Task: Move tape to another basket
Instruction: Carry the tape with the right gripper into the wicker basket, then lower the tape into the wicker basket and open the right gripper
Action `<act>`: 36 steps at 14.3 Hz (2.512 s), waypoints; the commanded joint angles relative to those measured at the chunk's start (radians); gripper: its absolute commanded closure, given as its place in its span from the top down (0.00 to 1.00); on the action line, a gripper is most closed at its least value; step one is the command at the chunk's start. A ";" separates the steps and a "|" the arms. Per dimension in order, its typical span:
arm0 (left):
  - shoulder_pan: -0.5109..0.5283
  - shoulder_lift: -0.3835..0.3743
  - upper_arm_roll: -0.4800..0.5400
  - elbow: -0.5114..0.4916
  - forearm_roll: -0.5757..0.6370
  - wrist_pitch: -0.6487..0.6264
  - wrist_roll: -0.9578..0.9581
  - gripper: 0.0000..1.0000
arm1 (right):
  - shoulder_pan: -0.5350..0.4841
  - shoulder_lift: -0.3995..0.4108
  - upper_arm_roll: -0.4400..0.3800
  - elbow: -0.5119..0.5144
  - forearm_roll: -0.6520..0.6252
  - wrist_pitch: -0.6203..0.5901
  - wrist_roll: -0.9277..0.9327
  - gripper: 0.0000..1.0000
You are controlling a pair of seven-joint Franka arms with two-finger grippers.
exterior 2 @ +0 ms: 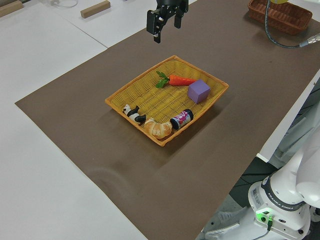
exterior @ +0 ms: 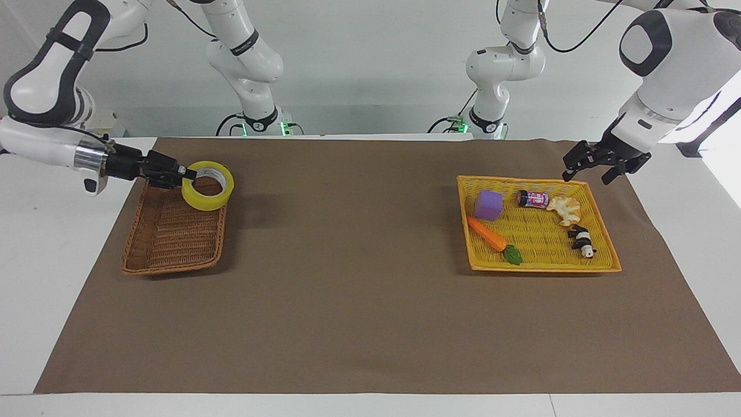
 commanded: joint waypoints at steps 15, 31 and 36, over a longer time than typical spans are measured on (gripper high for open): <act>0.005 -0.016 -0.016 -0.002 0.135 -0.059 0.001 1.00 | -0.065 0.191 0.018 0.098 -0.236 0.098 -0.373 0.00; 0.005 -0.027 -0.014 -0.020 0.141 -0.047 -0.002 1.00 | -0.043 0.183 0.024 0.147 -0.311 0.108 -0.386 1.00; 0.005 -0.027 -0.014 -0.022 0.141 -0.048 -0.002 1.00 | 0.012 0.135 0.026 0.212 -0.382 0.110 -0.380 1.00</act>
